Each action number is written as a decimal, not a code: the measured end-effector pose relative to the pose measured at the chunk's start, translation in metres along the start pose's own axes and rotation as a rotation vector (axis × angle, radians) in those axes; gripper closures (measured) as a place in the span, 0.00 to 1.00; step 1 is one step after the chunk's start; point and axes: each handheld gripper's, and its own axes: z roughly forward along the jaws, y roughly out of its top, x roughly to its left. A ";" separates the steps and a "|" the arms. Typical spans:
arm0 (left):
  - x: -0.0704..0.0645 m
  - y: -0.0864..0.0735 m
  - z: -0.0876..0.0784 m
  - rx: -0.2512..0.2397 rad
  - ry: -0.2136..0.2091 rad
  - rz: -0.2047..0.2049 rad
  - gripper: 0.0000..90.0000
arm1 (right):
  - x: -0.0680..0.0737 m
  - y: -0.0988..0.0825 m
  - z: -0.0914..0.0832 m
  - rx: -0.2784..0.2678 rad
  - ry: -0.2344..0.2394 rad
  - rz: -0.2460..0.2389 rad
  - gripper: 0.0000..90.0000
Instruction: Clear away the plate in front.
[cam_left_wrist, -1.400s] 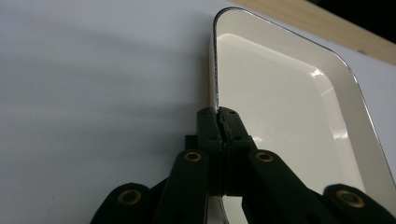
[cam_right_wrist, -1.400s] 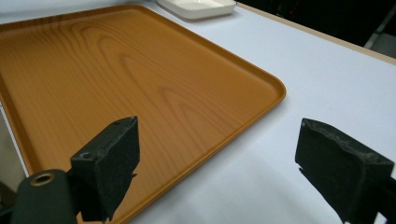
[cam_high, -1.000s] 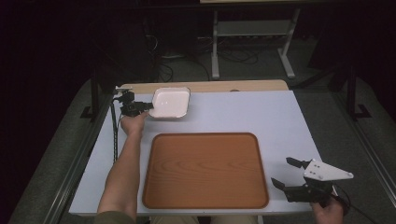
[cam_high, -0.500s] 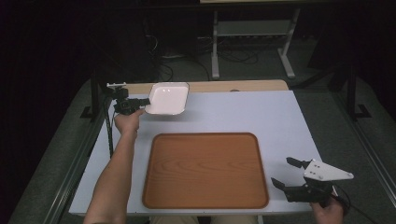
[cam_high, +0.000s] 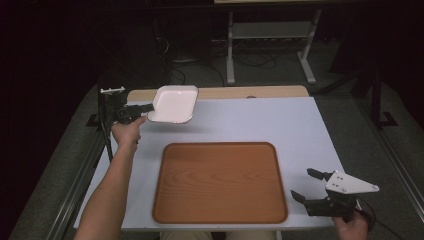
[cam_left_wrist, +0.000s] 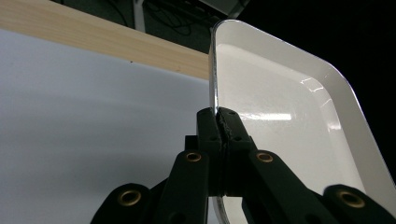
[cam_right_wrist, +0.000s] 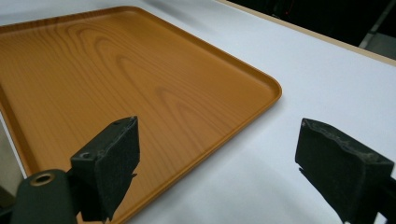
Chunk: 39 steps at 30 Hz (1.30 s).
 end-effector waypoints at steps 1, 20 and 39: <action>-0.001 0.001 -0.002 0.000 0.001 0.006 0.99 | 0.000 0.000 0.000 0.000 -0.001 0.001 0.14; -0.023 -0.001 -0.037 -0.011 -0.055 0.064 0.99 | 0.000 0.000 -0.001 0.003 -0.010 0.004 0.14; -0.038 -0.042 -0.045 0.044 -0.107 0.090 0.99 | 0.000 -0.001 -0.001 0.006 -0.016 0.004 0.14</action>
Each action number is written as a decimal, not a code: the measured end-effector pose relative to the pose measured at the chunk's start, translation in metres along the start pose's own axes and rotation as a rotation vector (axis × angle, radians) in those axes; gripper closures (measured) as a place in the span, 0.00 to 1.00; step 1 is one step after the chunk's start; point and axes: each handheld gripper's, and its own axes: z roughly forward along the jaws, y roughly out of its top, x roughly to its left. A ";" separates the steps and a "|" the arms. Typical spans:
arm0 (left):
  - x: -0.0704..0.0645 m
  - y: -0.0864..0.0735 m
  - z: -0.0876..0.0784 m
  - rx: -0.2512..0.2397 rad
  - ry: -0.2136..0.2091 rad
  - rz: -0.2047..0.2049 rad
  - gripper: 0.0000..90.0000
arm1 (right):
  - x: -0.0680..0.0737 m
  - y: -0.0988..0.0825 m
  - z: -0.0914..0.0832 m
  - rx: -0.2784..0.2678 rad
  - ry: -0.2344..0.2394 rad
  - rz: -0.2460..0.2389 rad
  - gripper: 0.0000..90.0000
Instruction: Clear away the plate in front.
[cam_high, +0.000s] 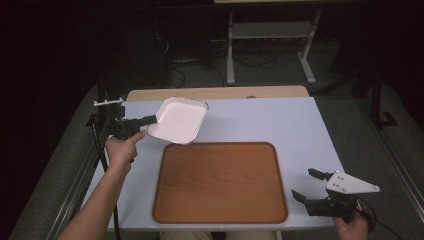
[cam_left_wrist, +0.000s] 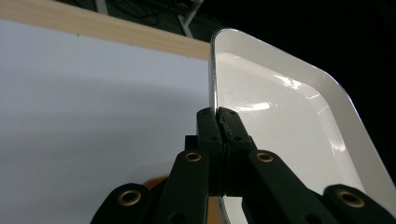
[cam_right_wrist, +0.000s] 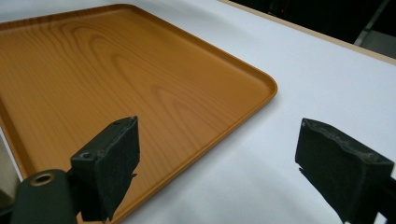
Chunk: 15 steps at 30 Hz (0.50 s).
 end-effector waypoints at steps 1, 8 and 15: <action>0.000 -0.004 0.001 0.003 0.001 -0.002 0.99 | 0.000 0.000 0.000 0.000 0.001 -0.001 0.14; 0.005 -0.032 0.007 0.026 0.020 -0.040 0.99 | 0.001 0.000 0.000 0.003 0.004 -0.009 0.14; 0.005 -0.055 0.015 0.030 0.020 -0.058 0.99 | 0.001 0.000 0.001 0.004 0.006 -0.011 0.14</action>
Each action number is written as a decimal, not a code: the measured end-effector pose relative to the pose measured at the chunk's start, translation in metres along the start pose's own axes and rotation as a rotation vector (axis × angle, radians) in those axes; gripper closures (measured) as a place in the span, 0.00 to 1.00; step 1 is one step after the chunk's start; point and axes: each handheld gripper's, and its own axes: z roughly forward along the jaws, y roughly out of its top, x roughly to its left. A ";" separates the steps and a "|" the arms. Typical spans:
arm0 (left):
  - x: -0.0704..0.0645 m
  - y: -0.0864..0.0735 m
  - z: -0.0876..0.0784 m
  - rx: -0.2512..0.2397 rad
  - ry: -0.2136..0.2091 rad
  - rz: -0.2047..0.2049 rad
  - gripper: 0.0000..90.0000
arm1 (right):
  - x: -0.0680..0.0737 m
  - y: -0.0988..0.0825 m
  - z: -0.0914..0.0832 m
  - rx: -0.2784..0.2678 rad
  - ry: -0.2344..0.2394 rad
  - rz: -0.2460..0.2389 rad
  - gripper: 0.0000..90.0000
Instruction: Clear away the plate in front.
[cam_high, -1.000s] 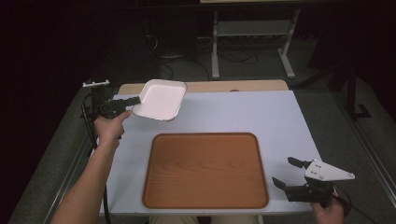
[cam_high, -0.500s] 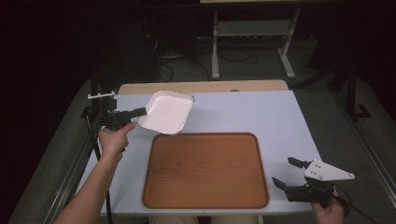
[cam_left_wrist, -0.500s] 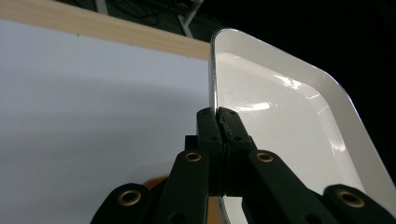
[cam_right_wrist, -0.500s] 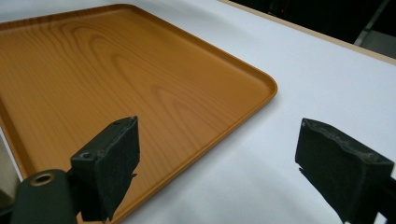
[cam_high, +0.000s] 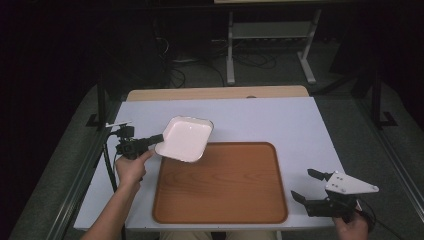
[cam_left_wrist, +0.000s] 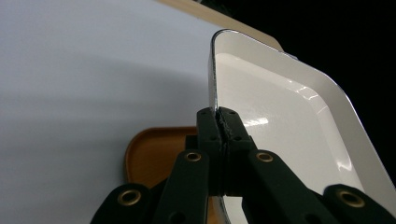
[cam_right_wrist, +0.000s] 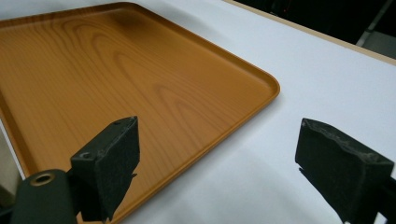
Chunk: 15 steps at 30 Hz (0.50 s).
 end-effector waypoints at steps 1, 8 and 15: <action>-0.001 -0.003 0.001 0.001 -0.001 0.002 0.99 | 0.000 0.000 0.000 0.001 0.000 -0.001 0.14; -0.007 -0.027 0.012 0.035 0.003 -0.003 0.99 | 0.000 0.000 0.000 0.002 0.002 -0.003 0.14; -0.017 -0.041 0.022 0.058 0.012 0.022 0.99 | 0.001 0.000 0.000 0.002 0.004 -0.003 0.14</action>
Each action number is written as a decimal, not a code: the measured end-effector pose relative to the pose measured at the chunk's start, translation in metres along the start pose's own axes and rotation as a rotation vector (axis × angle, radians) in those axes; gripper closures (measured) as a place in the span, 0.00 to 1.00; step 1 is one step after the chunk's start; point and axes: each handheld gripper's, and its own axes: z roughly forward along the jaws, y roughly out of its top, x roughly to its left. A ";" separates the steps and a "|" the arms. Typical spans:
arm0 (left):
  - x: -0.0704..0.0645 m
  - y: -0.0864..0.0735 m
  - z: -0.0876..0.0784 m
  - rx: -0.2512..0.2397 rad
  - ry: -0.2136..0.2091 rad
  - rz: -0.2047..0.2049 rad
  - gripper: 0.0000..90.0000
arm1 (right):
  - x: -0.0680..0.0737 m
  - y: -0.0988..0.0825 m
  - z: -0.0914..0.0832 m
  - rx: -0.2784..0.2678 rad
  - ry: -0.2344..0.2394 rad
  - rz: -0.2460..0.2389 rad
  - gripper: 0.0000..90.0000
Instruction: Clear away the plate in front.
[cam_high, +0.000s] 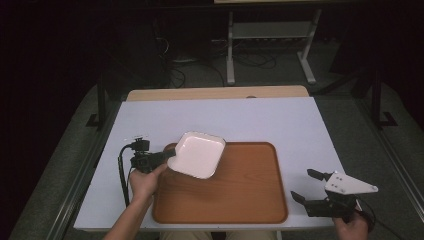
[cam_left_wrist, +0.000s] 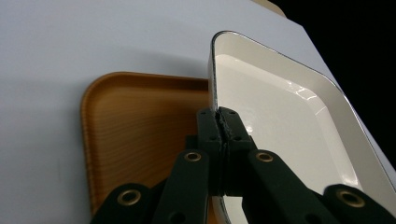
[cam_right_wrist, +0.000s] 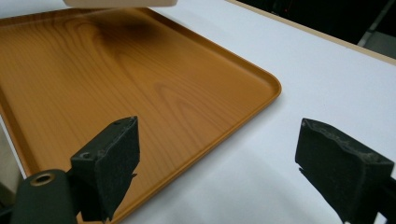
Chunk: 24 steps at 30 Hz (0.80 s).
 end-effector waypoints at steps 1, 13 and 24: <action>-0.002 -0.002 0.001 0.001 0.002 0.005 0.98 | 0.000 0.000 0.000 0.000 0.001 0.000 0.14; -0.014 -0.022 0.007 0.013 0.082 0.029 0.98 | 0.001 0.000 0.001 0.002 0.007 -0.010 0.14; -0.021 -0.032 0.015 0.075 0.147 0.109 0.98 | 0.001 0.001 0.001 0.006 0.007 -0.012 0.14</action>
